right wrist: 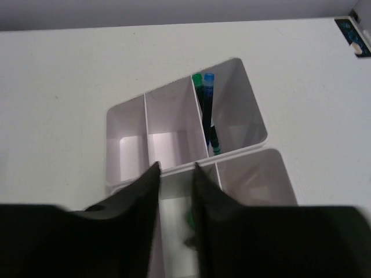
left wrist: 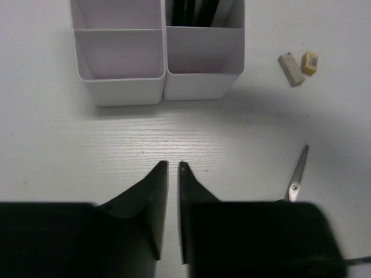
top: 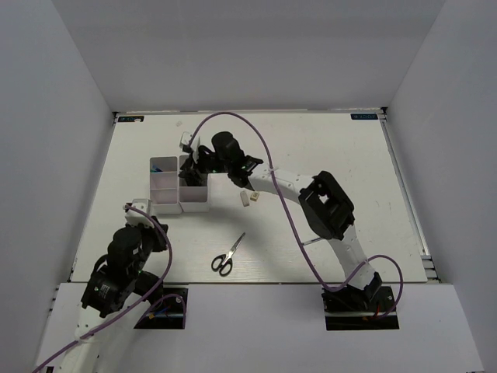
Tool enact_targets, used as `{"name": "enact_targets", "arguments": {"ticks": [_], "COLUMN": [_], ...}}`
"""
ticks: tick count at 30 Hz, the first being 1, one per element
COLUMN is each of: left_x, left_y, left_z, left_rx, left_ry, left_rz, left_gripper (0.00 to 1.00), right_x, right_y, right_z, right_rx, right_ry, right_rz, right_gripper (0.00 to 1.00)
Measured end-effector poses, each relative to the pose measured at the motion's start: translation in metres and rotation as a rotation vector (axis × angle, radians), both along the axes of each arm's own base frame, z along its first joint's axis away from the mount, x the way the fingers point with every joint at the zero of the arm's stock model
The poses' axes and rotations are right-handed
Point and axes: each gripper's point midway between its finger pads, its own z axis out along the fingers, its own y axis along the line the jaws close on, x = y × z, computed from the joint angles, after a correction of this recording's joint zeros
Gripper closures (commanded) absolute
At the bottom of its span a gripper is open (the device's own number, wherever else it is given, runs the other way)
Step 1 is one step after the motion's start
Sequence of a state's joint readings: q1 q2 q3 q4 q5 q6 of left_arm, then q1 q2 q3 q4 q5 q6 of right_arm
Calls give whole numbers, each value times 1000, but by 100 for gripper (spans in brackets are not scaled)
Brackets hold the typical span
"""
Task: Sort the stationery into containers
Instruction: Place the stationery into the container, then grab a piece of stationery with the left arm
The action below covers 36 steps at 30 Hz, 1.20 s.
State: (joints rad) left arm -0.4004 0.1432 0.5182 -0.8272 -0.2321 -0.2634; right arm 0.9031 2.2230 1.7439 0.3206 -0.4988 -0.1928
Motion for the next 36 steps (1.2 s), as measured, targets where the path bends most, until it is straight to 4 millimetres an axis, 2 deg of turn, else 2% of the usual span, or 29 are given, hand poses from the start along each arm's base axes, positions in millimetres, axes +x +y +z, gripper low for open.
{"name": "enact_targets", "arguments": {"ticks": [1, 4, 6, 7, 8, 10, 11, 13, 14, 15, 16, 17, 19, 22, 24, 27, 29, 36], "left_x": [0, 2, 2, 1, -2, -10, -15, -23, -29, -35, -41, -46, -53, -54, -55, -56, -56, -52], "left_y": [-2, -14, -29, -37, -45, -58, -63, -74, -79, -83, -88, -92, -100, -110, -116, -121, -123, -127], "left_z": [0, -5, -19, -29, -40, -57, -65, -79, -87, -94, -99, -101, -105, -111, -116, -127, -133, -145], "left_rx": [-1, 0, 3, 5, 4, -2, -3, 15, 28, 43, 52, 56, 66, 88, 116, 160, 182, 223], "left_ry": [0, 38, 138, 212, 298, 446, 532, 667, 722, 769, 801, 818, 834, 837, 838, 863, 880, 888], "left_rz": [-10, -77, -143, -180, -220, -277, -296, -326, -346, -358, -373, -383, -405, -417, -426, -424, -416, -393], "left_gripper": [100, 100, 99, 94, 76, 65, 61, 50, 47, 45, 45, 45, 45, 45, 45, 45, 47, 49], "right_x": [-1, 8, 22, 26, 30, 29, 22, 3, -6, -17, -25, -33, -50, -84, -107, -132, -137, -136], "right_y": [-4, -13, -20, -27, -37, -68, -93, -145, -170, -197, -220, -239, -275, -312, -331, -347, -350, -358], "right_z": [6, 24, 56, 73, 98, 123, 123, 111, 99, 84, 68, 52, 18, -26, -49, -64, -64, -57], "right_rx": [-12, -67, -121, -142, -143, -175, -221, -324, -374, -434, -486, -526, -604, -675, -701, -687, -650, -519], "right_ry": [15, 32, 39, 40, 33, 21, 28, 54, 77, 109, 149, 191, 283, 407, 478, 552, 573, 574], "right_rz": [-15, -98, -186, -224, -266, -323, -343, -366, -371, -378, -386, -395, -414, -420, -419, -425, -438, -482], "right_gripper": [98, 100, 100, 89, 44, 32, 30, 47, 58, 78, 84, 87, 89, 86, 85, 83, 83, 82]}}
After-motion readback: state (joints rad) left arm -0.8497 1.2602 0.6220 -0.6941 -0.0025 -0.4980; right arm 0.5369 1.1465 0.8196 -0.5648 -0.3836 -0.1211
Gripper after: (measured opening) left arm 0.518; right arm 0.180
